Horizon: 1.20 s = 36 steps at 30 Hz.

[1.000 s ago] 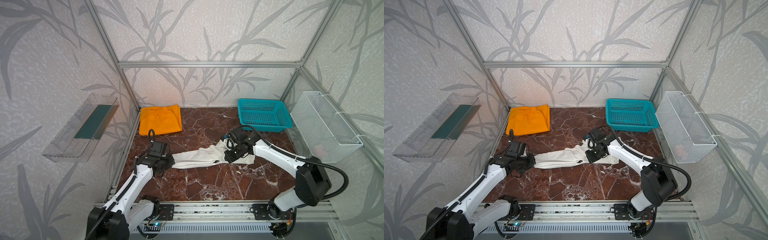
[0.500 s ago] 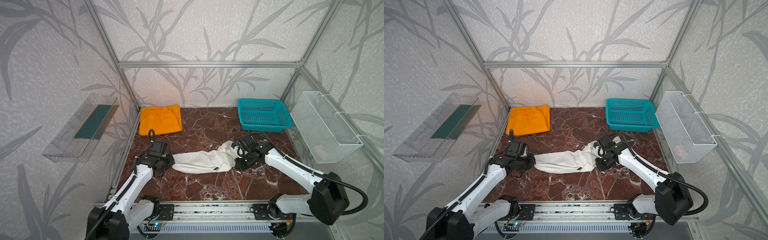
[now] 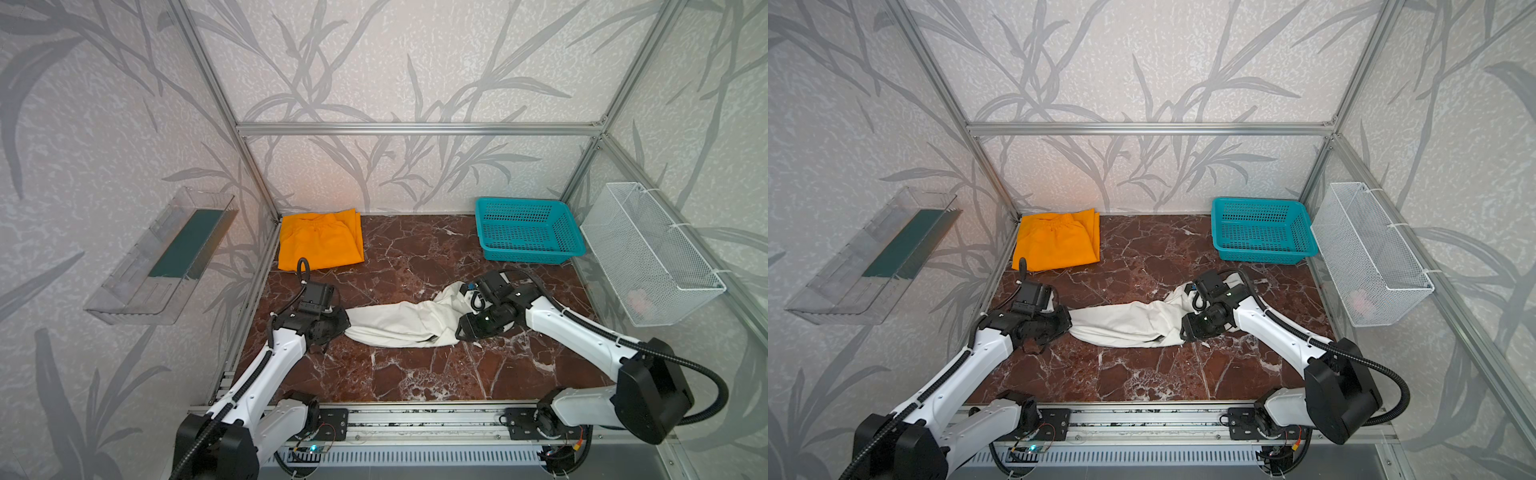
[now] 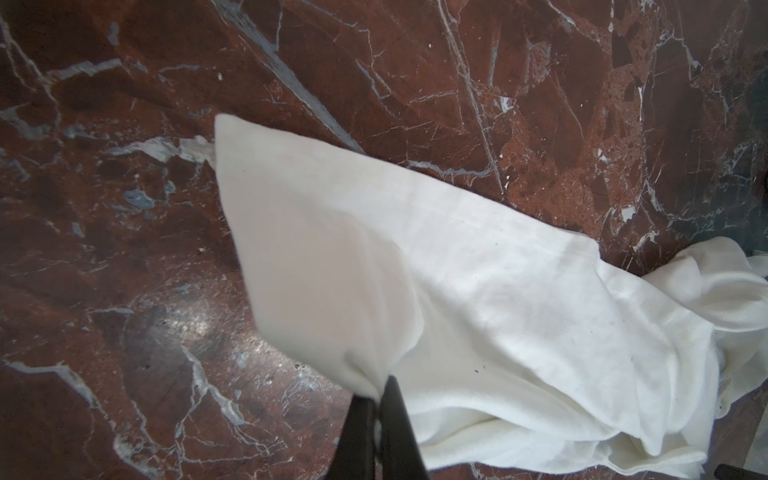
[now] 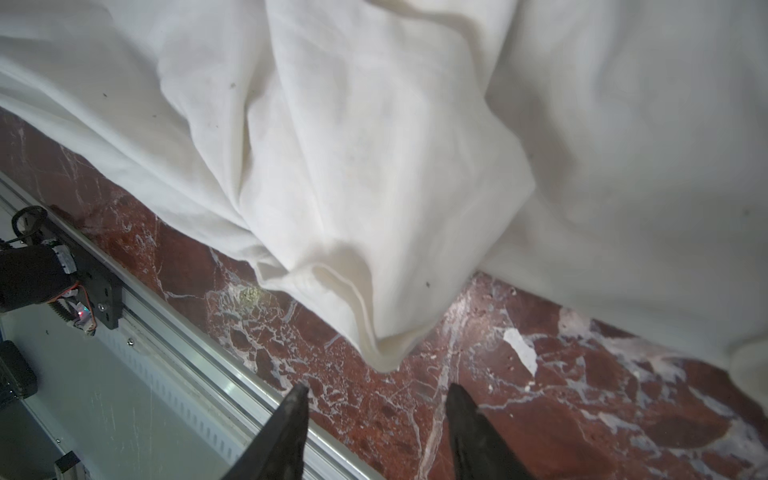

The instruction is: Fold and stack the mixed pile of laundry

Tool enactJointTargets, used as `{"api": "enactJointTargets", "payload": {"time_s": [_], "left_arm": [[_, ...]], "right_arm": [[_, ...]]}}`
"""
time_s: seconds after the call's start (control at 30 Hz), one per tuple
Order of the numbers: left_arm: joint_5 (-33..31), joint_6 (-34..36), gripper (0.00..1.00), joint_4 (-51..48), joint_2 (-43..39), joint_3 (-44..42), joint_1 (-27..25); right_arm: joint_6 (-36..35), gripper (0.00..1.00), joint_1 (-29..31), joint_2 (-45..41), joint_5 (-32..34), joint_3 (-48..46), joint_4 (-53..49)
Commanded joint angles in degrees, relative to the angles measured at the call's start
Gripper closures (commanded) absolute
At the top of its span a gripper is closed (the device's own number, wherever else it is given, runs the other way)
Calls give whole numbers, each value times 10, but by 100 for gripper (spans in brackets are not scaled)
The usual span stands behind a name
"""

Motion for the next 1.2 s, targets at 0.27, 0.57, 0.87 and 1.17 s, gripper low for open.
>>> {"api": "enactJointTargets", "payload": {"time_s": [0.27, 0.57, 0.87, 1.17], "left_arm": [[-1, 2, 100, 0, -3, -7, 2], [-9, 4, 100, -7, -8, -7, 2], [-6, 5, 100, 2, 7, -3, 2], [-8, 5, 100, 2, 9, 5, 2]], "right_arm": [[-81, 60, 35, 77, -11, 79, 38], [-95, 58, 36, 118, -30, 60, 33], [-98, 62, 36, 77, -51, 12, 31], [-108, 63, 36, 84, -40, 3, 39]]}}
